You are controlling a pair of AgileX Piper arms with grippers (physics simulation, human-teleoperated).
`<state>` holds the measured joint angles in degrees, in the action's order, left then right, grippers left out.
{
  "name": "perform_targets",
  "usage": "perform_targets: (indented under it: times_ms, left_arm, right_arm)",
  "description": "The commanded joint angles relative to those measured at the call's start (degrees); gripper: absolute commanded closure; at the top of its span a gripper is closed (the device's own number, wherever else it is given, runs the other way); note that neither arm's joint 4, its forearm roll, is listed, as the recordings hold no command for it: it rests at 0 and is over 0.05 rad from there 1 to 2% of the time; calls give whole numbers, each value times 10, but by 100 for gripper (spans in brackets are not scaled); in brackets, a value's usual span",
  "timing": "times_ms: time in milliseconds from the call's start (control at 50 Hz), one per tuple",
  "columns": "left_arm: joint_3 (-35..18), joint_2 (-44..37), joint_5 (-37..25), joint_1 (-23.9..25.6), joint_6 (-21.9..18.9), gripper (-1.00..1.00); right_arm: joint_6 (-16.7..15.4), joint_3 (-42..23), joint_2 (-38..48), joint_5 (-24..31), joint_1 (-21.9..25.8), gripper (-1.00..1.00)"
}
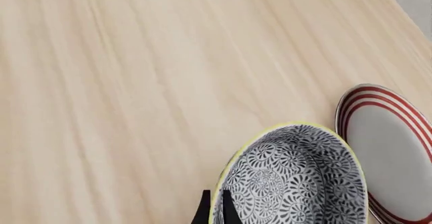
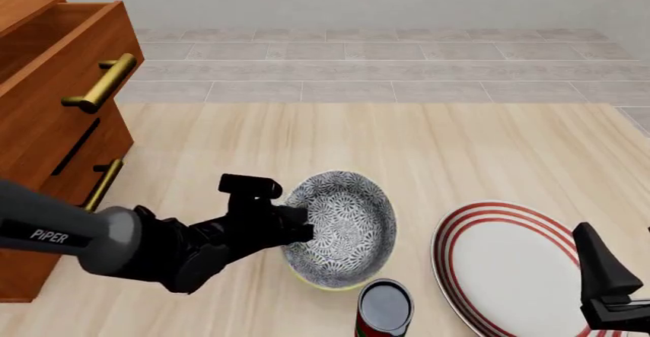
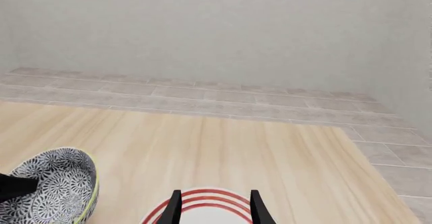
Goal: Put the bowl on top of the cabinet.
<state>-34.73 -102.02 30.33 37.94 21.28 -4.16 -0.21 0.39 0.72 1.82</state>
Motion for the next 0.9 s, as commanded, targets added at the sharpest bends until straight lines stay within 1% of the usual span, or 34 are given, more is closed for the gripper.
perform_targets:
  times_ms: [20,520,900]
  left_arm:
    - [5,7,-7,-3,-5,100]
    - [-1,84,-52,-15,-9,100]
    - [-10,159,-102,-20,-6,100]
  right_arm:
    - [0,-1,-3,2,-1,-100]
    - [0,0,-2,1,1,-100]
    - [1,-1,1,-2,0,-100]
